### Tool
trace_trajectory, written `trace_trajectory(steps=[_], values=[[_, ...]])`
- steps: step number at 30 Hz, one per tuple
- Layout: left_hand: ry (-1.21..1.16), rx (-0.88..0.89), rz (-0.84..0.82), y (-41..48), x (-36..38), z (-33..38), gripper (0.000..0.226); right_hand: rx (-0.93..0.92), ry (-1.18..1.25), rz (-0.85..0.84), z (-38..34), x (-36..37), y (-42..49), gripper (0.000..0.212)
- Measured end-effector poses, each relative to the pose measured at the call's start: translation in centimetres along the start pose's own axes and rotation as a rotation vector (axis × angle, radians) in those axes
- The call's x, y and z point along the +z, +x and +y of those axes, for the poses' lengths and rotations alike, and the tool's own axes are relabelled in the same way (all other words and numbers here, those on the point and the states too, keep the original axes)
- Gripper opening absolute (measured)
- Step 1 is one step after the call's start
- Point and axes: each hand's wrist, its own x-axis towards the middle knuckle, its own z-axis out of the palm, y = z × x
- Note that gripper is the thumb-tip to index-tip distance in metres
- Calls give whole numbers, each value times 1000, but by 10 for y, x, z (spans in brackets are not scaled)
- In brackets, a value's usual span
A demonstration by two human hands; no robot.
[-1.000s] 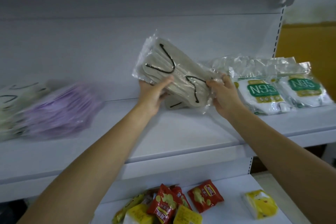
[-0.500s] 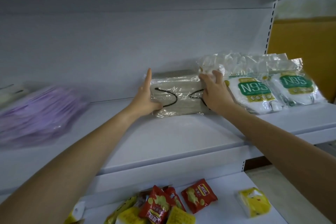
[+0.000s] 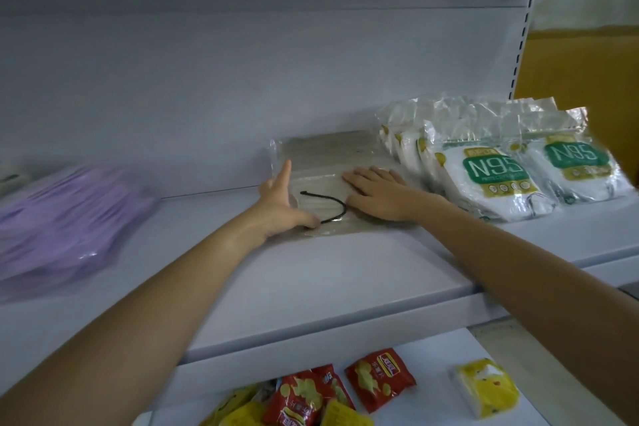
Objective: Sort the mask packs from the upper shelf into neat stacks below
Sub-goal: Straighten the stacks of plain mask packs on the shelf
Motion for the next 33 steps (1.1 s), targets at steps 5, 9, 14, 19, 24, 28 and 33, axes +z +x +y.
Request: trace_trajectory(steps=[5,9,14,19,24,28,33], values=[[-183,-77,-44,6,-2,1,132,9,31,44,1,-4,-3,63],[-4,-43,4,6,8,1,107,30,-23,-107,-2,-1,-6,67],[68,-56,-15,7,9,2,66,38,110,12,-1,-10,-10,73],[59,-64,-63,2,6,2,94,134,42,-154,-2,-1,-12,71],[33,-46,-116,0,6,3,72,133,15,-51,-1,-5,0,73],[16,-53,-86,-2,9,-2,71,131,-60,-203,5,-7,12,73],[-1,-17,-82,-2,11,1,80,91,12,3,-4,-14,41,71]])
